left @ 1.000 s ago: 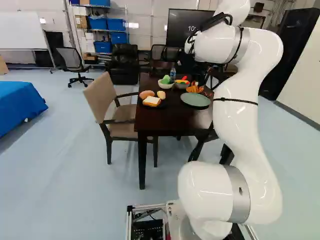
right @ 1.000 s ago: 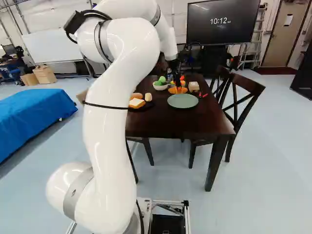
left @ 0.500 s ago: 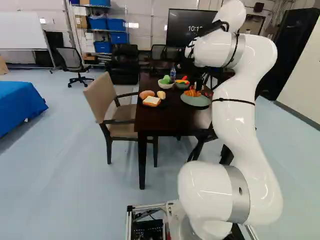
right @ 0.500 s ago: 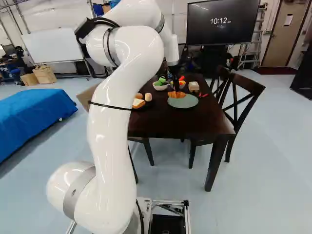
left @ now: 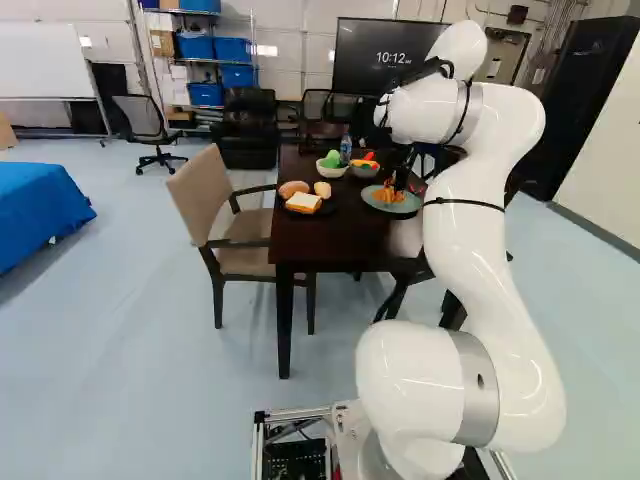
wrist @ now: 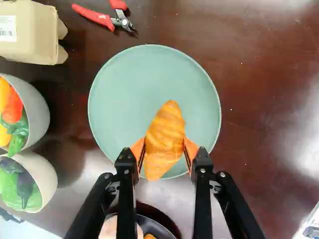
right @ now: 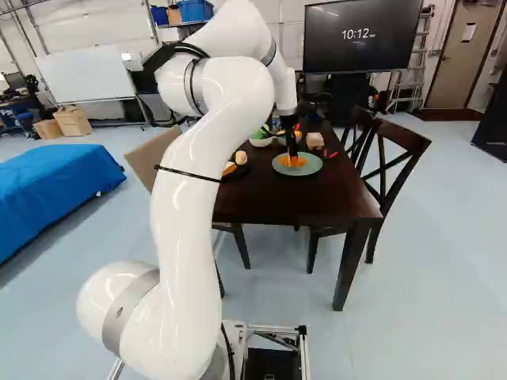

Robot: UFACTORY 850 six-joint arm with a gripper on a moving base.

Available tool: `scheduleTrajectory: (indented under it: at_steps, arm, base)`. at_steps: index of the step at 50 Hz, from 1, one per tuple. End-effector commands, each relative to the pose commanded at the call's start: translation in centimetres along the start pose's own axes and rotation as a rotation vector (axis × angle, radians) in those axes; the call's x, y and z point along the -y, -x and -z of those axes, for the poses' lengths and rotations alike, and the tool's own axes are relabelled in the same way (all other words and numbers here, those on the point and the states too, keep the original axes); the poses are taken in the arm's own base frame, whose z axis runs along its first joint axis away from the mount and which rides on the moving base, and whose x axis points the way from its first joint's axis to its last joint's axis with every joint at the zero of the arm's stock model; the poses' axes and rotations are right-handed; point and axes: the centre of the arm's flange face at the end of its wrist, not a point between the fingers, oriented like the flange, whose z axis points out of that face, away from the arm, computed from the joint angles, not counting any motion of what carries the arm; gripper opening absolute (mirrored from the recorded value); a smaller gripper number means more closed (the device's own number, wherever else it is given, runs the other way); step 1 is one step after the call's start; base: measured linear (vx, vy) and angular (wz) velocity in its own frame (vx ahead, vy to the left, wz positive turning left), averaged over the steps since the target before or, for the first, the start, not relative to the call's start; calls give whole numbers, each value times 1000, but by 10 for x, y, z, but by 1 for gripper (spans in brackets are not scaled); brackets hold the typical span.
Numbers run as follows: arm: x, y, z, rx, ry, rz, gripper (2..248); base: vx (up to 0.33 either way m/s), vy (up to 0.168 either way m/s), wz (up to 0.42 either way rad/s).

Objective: Move the croissant to the empty plate

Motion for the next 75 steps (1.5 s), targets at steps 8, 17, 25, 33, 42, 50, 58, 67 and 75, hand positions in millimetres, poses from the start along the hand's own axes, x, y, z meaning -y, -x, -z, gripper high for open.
scheduleTrajectory:
  at_steps: [8, 17, 25, 33, 42, 50, 58, 67, 75]
  arm:
    - [0, 0, 0, 0, 0, 0, 122]
    - [0, 0, 0, 0, 0, 0, 122]
    - [0, 0, 0, 0, 0, 0, 135]
    - [0, 0, 0, 0, 0, 0, 198]
    - [0, 0, 0, 0, 0, 0, 233]
    - [0, 0, 0, 0, 0, 0, 247]
    - [0, 0, 0, 0, 0, 0, 247]
    - [0, 0, 0, 0, 0, 0, 247]
    - [0, 0, 0, 0, 0, 0, 247]
  base:
    - [0, 0, 0]
    - [0, 0, 0]
    - [0, 0, 0]
    - [0, 0, 0]
    - [0, 0, 0]
    - [0, 0, 0]
    - [0, 0, 0]
    - [0, 0, 0]
    - [0, 0, 0]
